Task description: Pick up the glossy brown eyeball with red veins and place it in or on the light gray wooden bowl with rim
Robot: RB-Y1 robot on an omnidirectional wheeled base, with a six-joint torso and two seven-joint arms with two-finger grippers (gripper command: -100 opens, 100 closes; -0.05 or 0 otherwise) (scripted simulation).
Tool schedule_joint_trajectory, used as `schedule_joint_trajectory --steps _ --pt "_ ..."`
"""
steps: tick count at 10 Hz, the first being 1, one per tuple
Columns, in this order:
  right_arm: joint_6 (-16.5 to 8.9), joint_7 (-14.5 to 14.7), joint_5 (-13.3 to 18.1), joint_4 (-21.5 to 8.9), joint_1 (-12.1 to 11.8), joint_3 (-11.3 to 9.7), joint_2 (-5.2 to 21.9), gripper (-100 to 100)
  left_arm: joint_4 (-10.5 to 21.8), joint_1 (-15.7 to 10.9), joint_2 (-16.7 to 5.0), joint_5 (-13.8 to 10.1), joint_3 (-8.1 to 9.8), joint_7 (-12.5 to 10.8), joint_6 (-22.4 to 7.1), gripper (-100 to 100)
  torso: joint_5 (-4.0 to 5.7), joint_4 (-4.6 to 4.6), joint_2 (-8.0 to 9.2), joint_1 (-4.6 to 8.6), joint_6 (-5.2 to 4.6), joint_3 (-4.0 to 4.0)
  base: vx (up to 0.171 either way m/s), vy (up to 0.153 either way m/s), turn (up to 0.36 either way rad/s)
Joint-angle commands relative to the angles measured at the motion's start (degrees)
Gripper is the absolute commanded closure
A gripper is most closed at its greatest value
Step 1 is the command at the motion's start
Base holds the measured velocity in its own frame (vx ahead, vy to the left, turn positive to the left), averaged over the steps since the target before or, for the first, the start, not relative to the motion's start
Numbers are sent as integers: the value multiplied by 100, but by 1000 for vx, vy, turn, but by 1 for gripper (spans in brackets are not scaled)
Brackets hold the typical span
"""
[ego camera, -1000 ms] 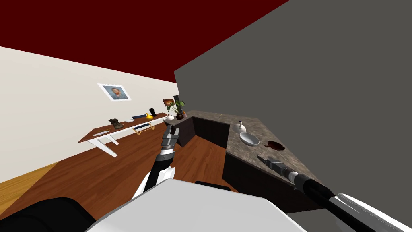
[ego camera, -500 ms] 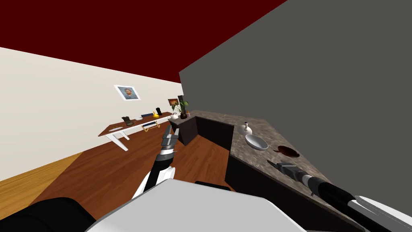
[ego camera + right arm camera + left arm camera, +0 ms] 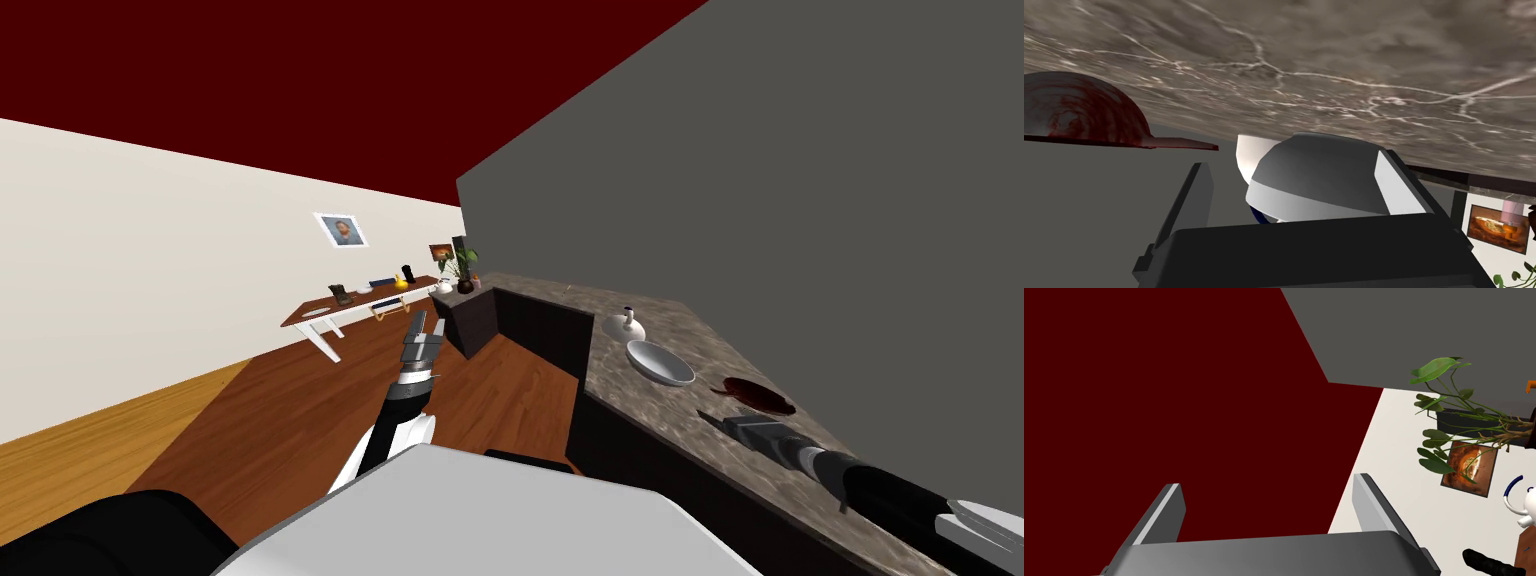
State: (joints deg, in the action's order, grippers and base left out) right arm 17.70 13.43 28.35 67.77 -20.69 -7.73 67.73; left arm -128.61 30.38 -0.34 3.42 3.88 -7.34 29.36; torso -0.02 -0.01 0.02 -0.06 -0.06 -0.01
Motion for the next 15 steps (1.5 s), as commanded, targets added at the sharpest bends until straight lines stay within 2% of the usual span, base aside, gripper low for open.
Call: schedule_joint_trajectory --steps 1,2,3,5,6,9,10,13,15 --pt "19 137 162 -286 -11 -2 199 -100 0 0 0 0 0 0 0 0 0 0 0 0 0 0 12 31 150" --pt "19 137 162 -411 -11 -2 199 -100 0 0 0 0 0 0 0 0 -2 0 -1 -3 3 0 15 24 82" --pt "30 236 303 -723 13 -42 354 -100 0 0 0 0 0 0 0 0 0 0 -1 0 -1 1 16 31 175" --pt "68 428 562 -1155 43 -143 599 -100 0 0 0 0 0 0 0 0 -1 1 -5 -2 3 3 25 28 244" --pt "68 428 562 -1284 43 -143 599 -100 0 0 0 0 0 0 0 0 -2 1 -8 -4 6 5 26 19 60" --pt "155 683 883 -1933 47 -334 832 -100 0 0 0 0 0 0 0 0 -1 2 -11 5 3 6 42 7 159" --pt "155 683 883 -1964 47 -334 832 -100 0 1 0 0 0 0 0 0 2 3 -14 7 1 8 42 -7 50" --pt "250 873 1109 -2398 11 -527 922 -100 0 1 0 0 1 0 0 0 3 2 -9 11 0 5 34 -9 115" --pt "280 919 1161 -2488 -5 -585 926 -100 0 1 0 0 1 0 0 0 3 0 -2 9 -3 1 14 -3 42"
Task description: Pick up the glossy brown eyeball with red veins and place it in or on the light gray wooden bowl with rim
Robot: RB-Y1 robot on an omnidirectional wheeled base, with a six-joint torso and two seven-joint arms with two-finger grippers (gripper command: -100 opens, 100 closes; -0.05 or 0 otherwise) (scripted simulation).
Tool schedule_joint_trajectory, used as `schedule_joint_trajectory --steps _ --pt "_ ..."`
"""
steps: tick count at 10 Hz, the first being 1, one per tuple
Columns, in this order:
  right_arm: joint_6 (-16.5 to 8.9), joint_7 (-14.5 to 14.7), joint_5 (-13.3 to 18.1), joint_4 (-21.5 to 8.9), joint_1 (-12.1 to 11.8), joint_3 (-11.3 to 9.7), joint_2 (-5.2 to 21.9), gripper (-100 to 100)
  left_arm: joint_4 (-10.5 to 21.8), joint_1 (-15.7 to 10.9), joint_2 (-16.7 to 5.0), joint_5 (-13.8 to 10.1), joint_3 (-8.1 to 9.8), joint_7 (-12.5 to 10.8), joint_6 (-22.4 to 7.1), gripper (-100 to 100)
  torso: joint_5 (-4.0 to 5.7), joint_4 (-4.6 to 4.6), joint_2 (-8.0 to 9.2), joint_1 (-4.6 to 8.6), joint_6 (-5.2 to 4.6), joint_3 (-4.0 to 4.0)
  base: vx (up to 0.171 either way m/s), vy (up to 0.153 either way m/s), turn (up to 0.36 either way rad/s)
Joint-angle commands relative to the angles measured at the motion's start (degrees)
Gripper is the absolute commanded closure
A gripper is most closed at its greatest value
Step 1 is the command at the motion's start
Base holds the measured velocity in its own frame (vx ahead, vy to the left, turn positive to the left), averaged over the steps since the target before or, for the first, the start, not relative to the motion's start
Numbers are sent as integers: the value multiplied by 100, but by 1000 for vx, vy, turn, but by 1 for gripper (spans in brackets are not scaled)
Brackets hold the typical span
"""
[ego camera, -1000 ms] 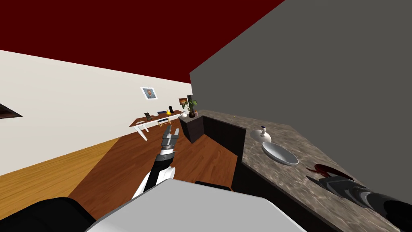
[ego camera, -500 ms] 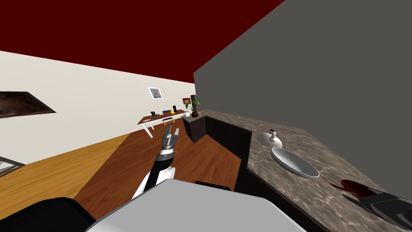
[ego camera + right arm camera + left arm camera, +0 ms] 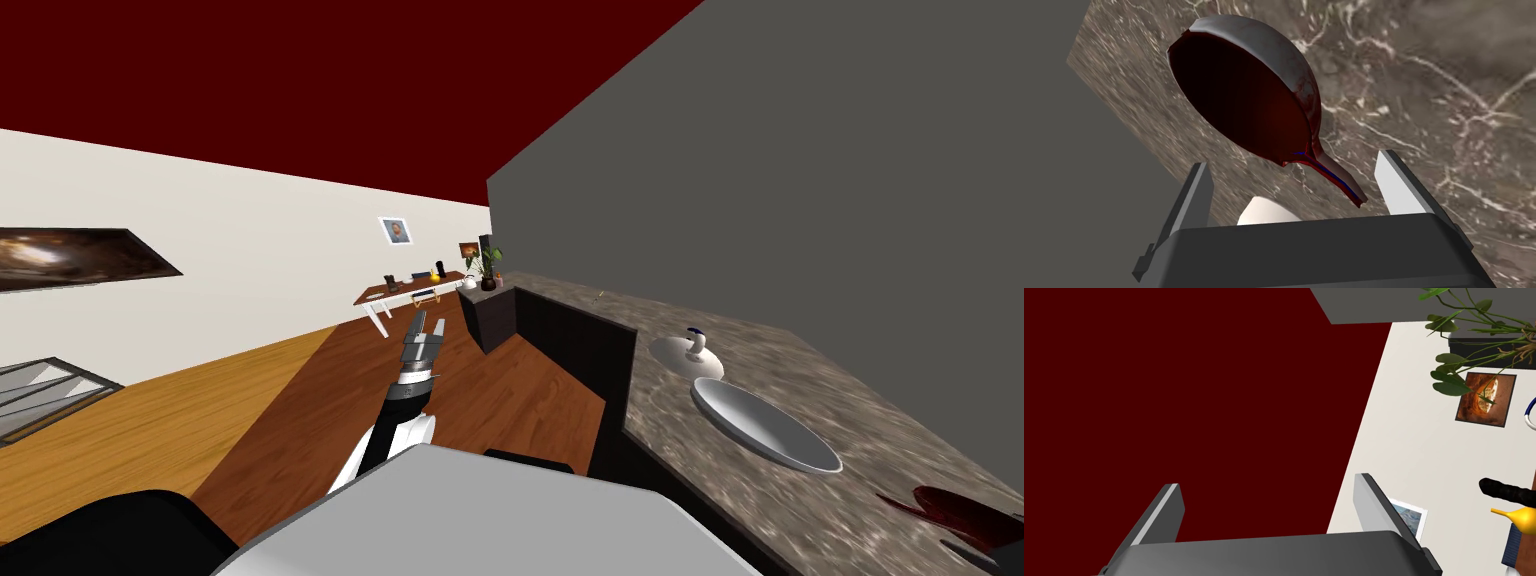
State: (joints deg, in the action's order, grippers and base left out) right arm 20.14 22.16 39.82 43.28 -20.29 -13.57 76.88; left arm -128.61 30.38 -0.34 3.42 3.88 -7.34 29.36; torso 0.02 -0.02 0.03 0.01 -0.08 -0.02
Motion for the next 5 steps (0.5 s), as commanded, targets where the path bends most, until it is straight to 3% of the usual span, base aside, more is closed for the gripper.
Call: schedule_joint_trajectory --steps 1,2,3,5 --pt "0 0 0 0 0 0 0 -100 0 0 0 0 0 0 0 0 0 0 0 0 0 0 5 -1 11" --pt "15 17 9 -21 10 -10 -5 0 0 0 0 0 0 0 0 0 -1 -1 3 -1 -1 -2 0 0 0" --pt "-3 145 -39 -178 -67 113 -176 -100 0 0 0 0 0 0 0 0 -1 -1 5 -2 -1 -3 -4 -25 232" --pt "-13 222 -66 -274 -113 186 -279 -100 0 0 0 0 0 0 0 0 3 -1 5 15 -1 -3 -3 -46 117"
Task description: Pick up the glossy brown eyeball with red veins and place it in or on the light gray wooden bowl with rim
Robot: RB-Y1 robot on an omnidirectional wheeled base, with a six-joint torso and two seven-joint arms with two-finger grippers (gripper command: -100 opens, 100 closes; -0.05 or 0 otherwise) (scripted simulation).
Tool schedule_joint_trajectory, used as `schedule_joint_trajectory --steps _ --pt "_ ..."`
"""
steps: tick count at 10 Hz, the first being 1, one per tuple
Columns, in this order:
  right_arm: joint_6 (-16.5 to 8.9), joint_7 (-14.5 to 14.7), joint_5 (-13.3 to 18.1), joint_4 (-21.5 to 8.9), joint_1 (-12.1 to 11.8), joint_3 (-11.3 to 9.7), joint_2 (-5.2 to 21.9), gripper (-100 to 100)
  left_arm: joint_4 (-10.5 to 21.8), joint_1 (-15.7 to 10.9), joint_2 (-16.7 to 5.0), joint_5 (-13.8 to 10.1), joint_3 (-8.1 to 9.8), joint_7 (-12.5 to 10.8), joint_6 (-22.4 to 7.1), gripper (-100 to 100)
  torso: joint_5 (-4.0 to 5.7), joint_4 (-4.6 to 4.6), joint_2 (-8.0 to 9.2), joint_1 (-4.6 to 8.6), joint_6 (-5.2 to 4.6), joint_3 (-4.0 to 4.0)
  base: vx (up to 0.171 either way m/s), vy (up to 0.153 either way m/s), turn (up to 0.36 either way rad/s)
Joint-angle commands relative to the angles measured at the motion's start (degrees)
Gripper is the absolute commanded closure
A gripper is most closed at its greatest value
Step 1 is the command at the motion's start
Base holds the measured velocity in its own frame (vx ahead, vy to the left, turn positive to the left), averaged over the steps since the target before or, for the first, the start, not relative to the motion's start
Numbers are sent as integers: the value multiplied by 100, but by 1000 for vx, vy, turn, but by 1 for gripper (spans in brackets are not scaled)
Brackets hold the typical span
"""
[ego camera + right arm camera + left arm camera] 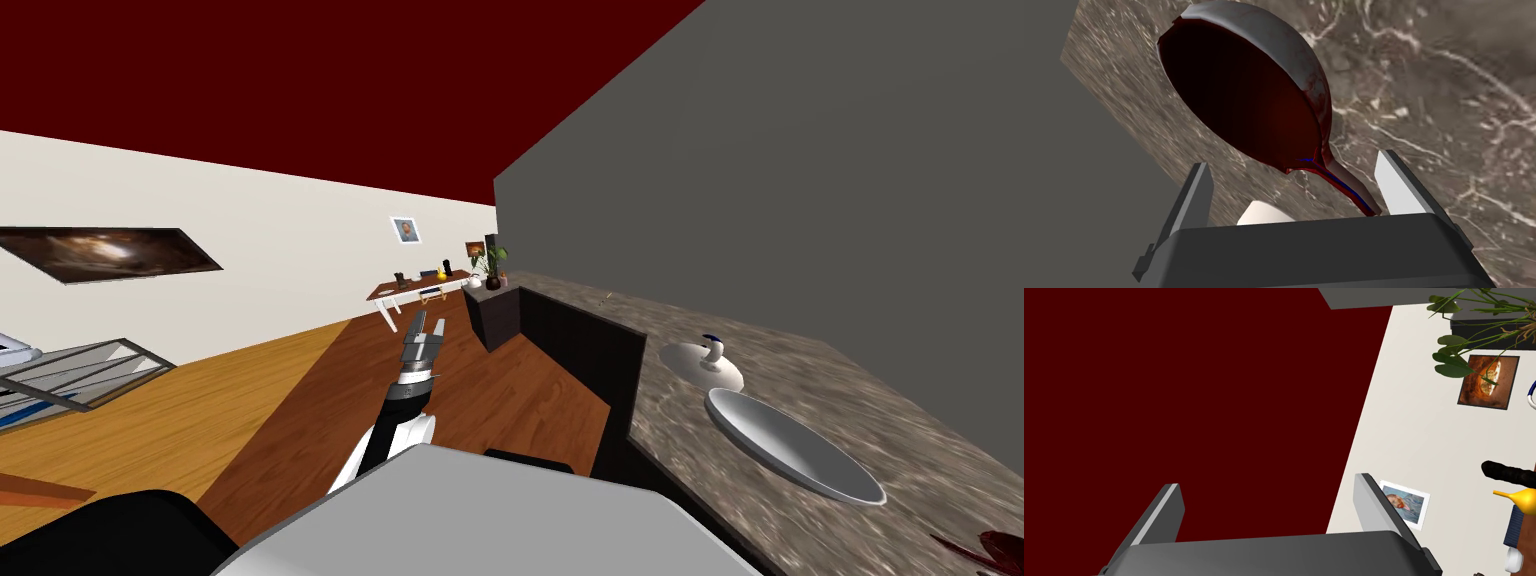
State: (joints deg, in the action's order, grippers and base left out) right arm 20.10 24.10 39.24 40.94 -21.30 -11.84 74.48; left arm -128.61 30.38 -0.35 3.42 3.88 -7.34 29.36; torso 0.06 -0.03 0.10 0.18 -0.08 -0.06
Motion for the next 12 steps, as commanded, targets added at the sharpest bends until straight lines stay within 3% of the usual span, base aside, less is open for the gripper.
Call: schedule_joint_trajectory --steps 1,2,6,7,8,10,11,12 --pt "0 0 0 0 0 0 0 -100 0 0 0 0 0 0 0 0 0 0 0 0 0 0 -4 -21 29" --pt "9 26 -2 -17 1 9 -12 100 0 1 0 0 0 0 0 0 -2 0 0 -8 -3 0 0 0 0" --pt "2 30 2 -17 1 8 -6 100 0 1 0 0 0 0 0 0 -1 0 -2 -14 -3 1 0 0 0" --pt "2 31 2 -17 0 8 -6 0 0 1 0 0 0 0 0 0 -1 0 -1 -14 -4 0 0 0 0" --pt "7 -101 38 119 64 -109 132 100 0 1 0 0 0 0 0 0 -2 0 -1 -15 -4 0 4 24 -194" --pt "24 -94 48 94 98 -126 142 100 0 1 1 0 0 0 0 0 -6 -1 5 -34 -13 -3 0 35 -107" --pt "17 -114 50 107 90 -133 149 0 0 0 1 0 0 0 0 0 -6 -2 4 -28 -6 -3 0 0 0" --pt "-115 95 20 71 228 20 300 100 0 0 0 0 0 0 0 0 -4 -2 2 -22 -5 -2 -55 100 18"
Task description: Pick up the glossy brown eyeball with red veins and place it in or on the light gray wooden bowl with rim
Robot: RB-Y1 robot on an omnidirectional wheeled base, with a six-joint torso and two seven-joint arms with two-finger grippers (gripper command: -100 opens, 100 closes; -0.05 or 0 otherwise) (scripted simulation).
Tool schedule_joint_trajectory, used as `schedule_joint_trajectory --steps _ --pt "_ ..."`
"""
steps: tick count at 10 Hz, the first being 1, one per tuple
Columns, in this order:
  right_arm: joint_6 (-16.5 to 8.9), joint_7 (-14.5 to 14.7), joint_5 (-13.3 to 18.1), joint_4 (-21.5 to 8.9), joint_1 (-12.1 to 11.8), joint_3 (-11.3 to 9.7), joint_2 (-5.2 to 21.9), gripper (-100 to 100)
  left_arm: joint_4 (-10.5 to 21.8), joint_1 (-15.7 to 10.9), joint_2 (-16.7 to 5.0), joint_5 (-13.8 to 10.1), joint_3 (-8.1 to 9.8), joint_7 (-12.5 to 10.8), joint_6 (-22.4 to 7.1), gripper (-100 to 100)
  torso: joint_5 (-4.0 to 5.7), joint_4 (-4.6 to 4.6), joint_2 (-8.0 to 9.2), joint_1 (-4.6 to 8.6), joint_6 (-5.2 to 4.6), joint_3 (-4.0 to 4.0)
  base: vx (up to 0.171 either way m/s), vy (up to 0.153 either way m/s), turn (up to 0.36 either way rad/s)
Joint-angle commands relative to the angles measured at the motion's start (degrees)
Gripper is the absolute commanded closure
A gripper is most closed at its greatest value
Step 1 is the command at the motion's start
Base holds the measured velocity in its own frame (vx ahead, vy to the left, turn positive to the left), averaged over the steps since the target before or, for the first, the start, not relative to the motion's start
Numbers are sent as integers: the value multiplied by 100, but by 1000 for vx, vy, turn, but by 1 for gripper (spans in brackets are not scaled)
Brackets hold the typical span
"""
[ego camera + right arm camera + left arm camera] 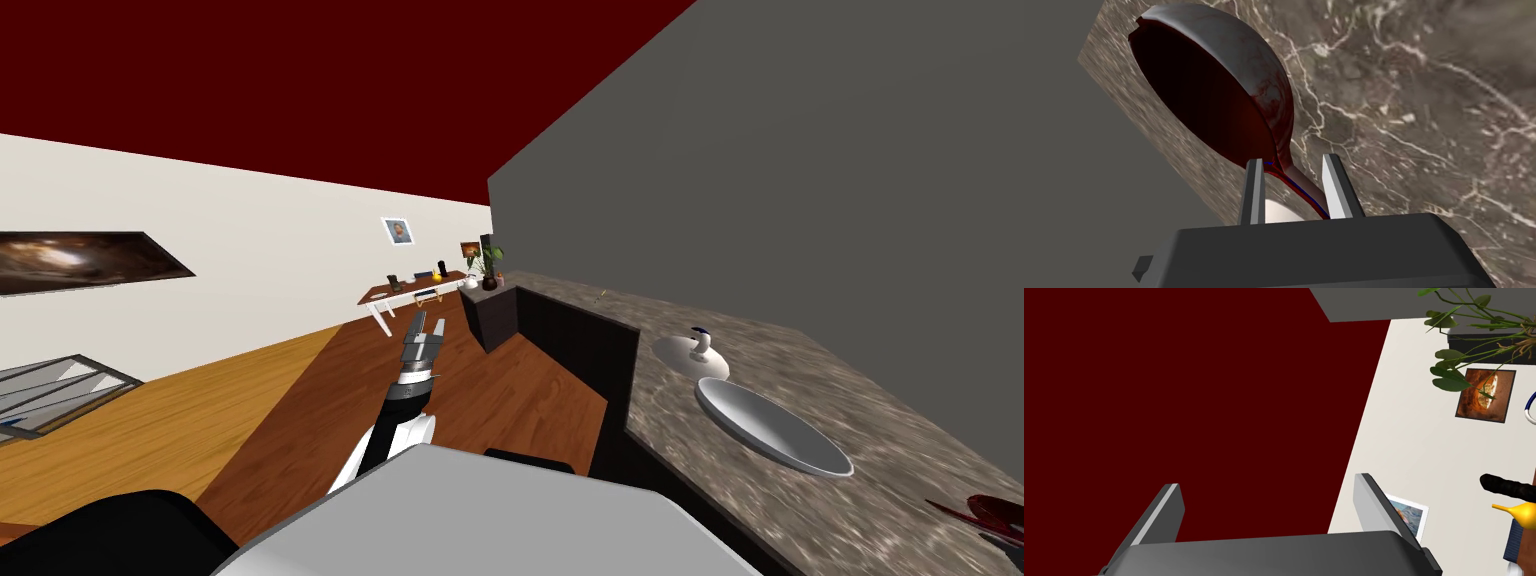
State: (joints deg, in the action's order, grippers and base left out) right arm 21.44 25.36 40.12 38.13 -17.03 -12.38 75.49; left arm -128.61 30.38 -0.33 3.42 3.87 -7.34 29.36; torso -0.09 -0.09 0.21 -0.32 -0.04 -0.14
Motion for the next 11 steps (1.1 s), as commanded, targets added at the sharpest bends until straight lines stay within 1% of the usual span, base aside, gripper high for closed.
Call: schedule_joint_trajectory --steps 1,2,3,4,5,7,9,10,11 --pt "-249 -31 -68 286 -200 74 199 100 0 0 0 0 0 0 0 0 0 0 0 0 0 0 -71 117 32" --pt "-287 44 -78 350 -159 111 223 100 0 0 0 0 0 0 0 0 -5 -2 11 -19 -8 -7 -74 69 2" --pt "-369 213 -99 347 -71 185 268 100 0 0 0 0 0 0 0 0 -2 -3 16 -9 -6 -10 -85 91 38" --pt "-369 213 -99 347 -71 185 268 100 0 0 0 0 0 0 0 0 -3 -5 20 -16 -5 -12 -75 85 23" --pt "-457 394 -120 353 22 259 307 100 0 0 0 0 0 0 0 0 -2 -4 19 -12 -9 -12 -79 86 36" --pt "-546 572 -137 367 115 329 340 100 0 0 0 0 0 0 0 0 -4 -5 18 -19 -6 -12 -74 107 33" --pt "-711 869 -159 418 282 444 396 100 0 -1 0 0 0 0 0 0 -5 -7 29 -22 -10 -18 -116 105 36" --pt "-711 869 -159 418 282 444 396 100 0 -1 0 0 0 0 0 0 -6 -10 38 -26 -10 -24 -74 81 14" --pt "-815 1017 -173 463 380 501 420 100 0 0 0 0 0 0 0 0 -5 -9 28 -15 -16 -19 -82 90 6"
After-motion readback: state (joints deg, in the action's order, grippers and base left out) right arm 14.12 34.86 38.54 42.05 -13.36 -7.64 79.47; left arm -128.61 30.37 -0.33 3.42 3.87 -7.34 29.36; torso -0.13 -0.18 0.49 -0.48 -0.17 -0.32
